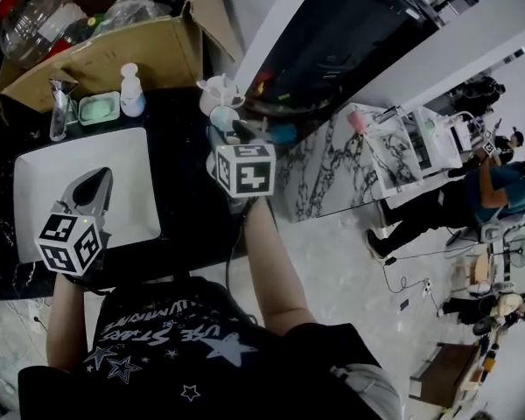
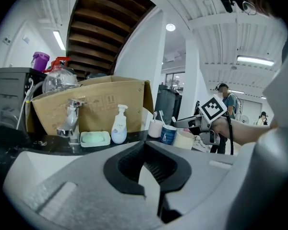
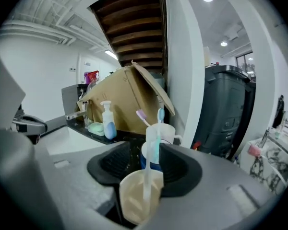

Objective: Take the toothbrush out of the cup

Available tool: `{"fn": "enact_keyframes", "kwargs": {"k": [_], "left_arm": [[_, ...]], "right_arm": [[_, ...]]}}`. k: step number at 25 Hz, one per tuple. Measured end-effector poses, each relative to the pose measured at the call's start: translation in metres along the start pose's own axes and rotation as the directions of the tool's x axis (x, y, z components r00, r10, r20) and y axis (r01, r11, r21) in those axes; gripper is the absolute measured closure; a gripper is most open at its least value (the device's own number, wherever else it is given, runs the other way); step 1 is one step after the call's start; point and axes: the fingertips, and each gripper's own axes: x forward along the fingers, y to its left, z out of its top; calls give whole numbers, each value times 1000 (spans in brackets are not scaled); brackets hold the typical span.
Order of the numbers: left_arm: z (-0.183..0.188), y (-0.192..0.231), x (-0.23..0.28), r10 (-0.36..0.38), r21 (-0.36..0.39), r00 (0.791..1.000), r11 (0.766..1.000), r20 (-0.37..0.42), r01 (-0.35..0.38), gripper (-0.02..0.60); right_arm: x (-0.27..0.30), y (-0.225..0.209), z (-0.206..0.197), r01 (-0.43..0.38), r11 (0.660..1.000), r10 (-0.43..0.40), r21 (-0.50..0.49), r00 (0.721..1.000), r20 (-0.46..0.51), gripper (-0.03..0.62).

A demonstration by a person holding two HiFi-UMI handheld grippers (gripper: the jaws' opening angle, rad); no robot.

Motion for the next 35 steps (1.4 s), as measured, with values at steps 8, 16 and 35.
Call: {"fn": "enact_keyframes", "kwargs": {"k": [8,16,35], "left_arm": [[-14,-1,-11,79,-41,997,996,7,-79,572],[-18,11,-18,65,-51,998,997,1,-64,572],[-11,38,-51,-36,-38,999,999,32,37,571]], "right_arm": [[12,0,-6,-22,998,17,-54,996,-87,486],[11,-2,-7,40,998,-45,-46,993,-108,572],[-68,38,83,151,987,-135,-49,961,242,576]]}}
